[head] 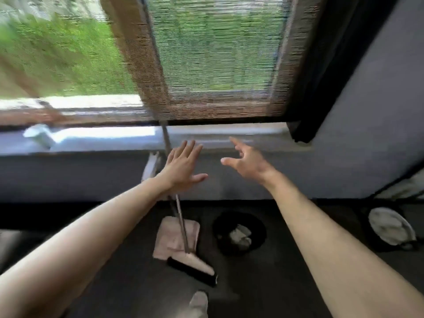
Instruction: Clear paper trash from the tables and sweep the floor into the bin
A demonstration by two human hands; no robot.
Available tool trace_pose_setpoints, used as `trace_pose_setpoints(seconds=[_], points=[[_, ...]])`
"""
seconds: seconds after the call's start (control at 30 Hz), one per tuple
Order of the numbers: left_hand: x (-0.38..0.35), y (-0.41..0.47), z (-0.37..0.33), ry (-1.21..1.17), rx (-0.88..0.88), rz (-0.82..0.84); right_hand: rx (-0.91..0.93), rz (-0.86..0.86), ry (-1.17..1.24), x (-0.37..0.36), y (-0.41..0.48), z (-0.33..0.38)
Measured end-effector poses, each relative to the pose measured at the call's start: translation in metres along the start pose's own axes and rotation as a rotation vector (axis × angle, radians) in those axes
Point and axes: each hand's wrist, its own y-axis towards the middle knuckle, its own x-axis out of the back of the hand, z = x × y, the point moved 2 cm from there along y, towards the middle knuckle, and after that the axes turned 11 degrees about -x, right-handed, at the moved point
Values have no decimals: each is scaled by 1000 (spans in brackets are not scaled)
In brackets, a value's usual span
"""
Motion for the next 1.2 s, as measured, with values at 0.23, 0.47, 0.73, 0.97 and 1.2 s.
trace_pose_setpoints(seconds=[0.23,0.47,0.73,0.97,1.2], points=[[18,-79,88,0,88,43,136,184,-190,-75,-3,63],[-1,-58,157,-31,-61,133,31,116,-130,-121,50,83],[-39,1,236,-110,-354,386,-153,-25,7,-168,134,94],[-64,16,251,-238,-466,383,-153,-36,44,-191,190,100],[-70,16,250,-281,-451,344,-84,-77,172,-204,243,113]])
